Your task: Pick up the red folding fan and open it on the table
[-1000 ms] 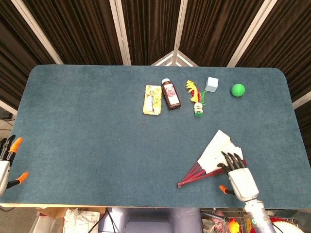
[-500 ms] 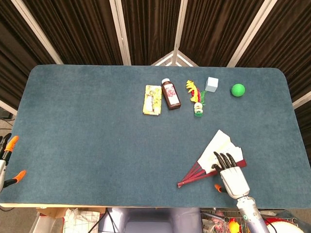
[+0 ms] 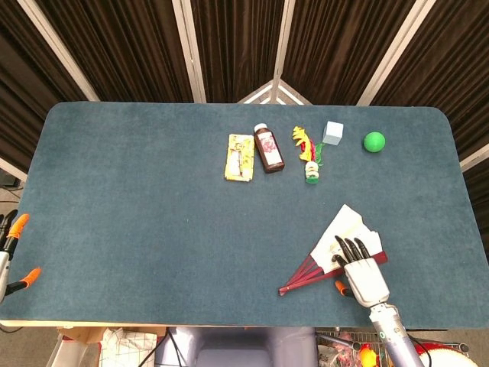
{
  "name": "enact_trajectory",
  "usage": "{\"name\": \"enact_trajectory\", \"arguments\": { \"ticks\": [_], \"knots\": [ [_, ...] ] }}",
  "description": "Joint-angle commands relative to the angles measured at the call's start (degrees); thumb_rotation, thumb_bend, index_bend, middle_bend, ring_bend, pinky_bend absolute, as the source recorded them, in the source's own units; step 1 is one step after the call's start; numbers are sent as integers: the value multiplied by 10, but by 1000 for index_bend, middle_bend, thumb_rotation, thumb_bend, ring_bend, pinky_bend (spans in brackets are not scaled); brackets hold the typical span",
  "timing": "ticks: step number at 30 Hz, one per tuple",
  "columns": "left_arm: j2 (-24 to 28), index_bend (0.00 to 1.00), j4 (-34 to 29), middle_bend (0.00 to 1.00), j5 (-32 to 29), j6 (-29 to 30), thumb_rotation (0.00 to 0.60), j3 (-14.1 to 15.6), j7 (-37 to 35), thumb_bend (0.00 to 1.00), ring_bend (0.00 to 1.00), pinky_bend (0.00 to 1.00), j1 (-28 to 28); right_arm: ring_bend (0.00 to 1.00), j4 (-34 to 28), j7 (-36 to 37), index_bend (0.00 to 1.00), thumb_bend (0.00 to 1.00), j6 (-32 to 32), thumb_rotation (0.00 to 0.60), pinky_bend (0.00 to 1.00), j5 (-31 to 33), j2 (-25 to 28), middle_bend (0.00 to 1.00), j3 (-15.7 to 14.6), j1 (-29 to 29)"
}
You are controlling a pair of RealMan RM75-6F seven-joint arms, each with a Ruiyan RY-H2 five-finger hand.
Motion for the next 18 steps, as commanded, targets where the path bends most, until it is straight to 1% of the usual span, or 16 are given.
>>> {"name": "enact_trajectory", "arguments": {
  "ticks": [1,10,14,18],
  "knots": [
    [0,43,0,0,0,0,600,0,1,178,0,0,0,121,6,3,423,266,-2,600,111,1,-3,83,-1,2],
    [-1,43,-2,0,-1,-2,600,1,6,178,0,0,0,129,26,13,456,273,1,600,113,6,-10,83,2,5],
    [-2,43,-2,0,-2,-2,600,1,9,178,0,0,0,137,35,19,478,299,5,600,116,6,-14,83,4,8],
    [-3,43,-2,0,-1,-1,600,1,12,178,0,0,0,140,44,25,485,299,10,600,118,6,-16,84,6,9]
  ]
}}
